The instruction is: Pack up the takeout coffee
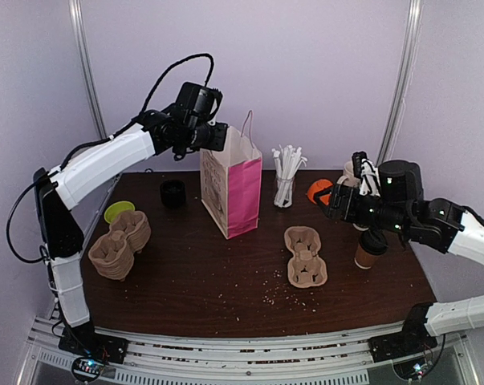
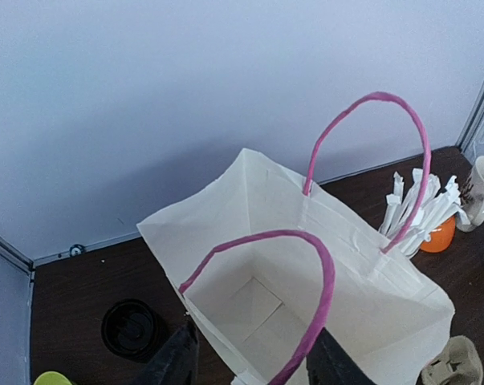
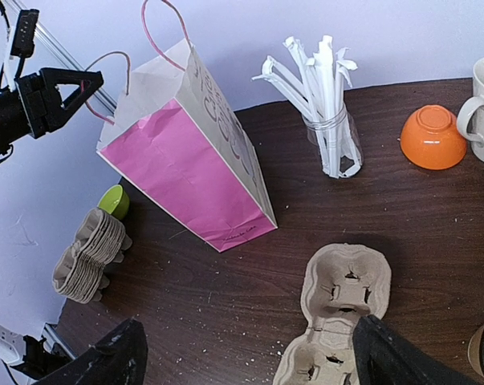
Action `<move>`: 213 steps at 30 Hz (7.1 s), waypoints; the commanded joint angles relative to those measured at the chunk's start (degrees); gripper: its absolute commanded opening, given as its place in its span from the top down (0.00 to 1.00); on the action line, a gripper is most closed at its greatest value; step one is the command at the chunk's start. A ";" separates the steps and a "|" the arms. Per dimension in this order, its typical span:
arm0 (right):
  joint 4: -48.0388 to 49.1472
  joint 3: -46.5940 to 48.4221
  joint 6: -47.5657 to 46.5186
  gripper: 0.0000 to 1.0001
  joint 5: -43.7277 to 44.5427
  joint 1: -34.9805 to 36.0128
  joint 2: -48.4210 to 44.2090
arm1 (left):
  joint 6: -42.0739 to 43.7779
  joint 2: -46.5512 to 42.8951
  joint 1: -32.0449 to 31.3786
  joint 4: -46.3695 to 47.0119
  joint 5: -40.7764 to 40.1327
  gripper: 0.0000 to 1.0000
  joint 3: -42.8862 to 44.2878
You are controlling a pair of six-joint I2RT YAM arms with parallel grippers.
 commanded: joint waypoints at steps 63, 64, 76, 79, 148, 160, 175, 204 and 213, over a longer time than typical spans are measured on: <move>-6.36 20.48 4.16 0.04 -19.61 -7.92 9.13 | -1.17 -36.36 -13.01 23.63 28.25 1.00 -42.16; -6.62 20.64 4.17 0.04 -20.05 -7.92 9.07 | -1.49 -36.61 -13.01 23.77 28.40 1.00 -43.07; -12.14 24.29 -2.92 0.09 -22.88 -8.10 15.33 | -3.43 -40.45 -13.02 23.93 27.14 1.00 -50.82; -13.20 26.25 -5.22 0.12 -26.06 -8.06 18.54 | -3.46 -41.16 -13.01 23.98 26.95 1.00 -51.22; -21.55 38.04 -5.36 1.00 -8.93 -1.81 30.41 | -17.86 -46.11 -13.01 4.37 15.65 0.02 -45.13; -18.81 38.82 2.64 1.00 -4.17 -1.77 32.77 | -24.90 -37.87 -22.83 0.11 12.50 0.03 -39.99; -16.71 38.25 5.34 1.00 -4.52 -1.25 33.67 | -27.40 -25.69 -26.01 -12.23 1.11 0.28 -27.36; -15.83 37.84 3.80 0.93 -9.14 -0.98 33.38 | -24.07 -19.26 -26.01 -18.57 -2.52 0.92 -20.13; -16.91 37.20 2.40 0.80 -10.68 -1.18 31.70 | -23.75 -18.19 -25.79 -19.45 -3.52 1.00 -19.40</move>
